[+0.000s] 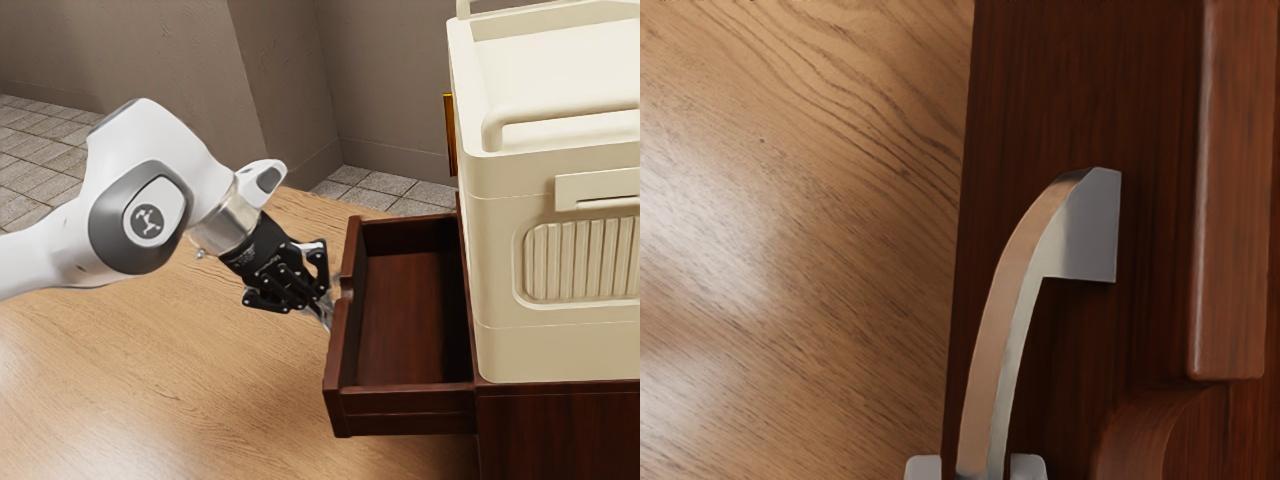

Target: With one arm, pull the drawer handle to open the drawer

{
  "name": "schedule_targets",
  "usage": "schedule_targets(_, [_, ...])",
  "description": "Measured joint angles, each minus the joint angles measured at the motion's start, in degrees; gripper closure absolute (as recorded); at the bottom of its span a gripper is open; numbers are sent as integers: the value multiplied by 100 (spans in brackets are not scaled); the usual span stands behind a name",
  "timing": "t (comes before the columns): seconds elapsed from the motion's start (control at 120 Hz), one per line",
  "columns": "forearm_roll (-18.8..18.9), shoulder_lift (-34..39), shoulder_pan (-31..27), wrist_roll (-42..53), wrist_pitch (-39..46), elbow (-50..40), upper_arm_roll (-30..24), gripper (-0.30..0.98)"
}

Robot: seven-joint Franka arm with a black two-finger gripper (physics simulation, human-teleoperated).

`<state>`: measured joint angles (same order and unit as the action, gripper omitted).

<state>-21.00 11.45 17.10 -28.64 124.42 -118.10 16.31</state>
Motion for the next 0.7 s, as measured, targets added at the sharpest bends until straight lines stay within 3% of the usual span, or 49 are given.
schedule_targets(0.7, [176,419,-16,-51,21,-405,269,79])
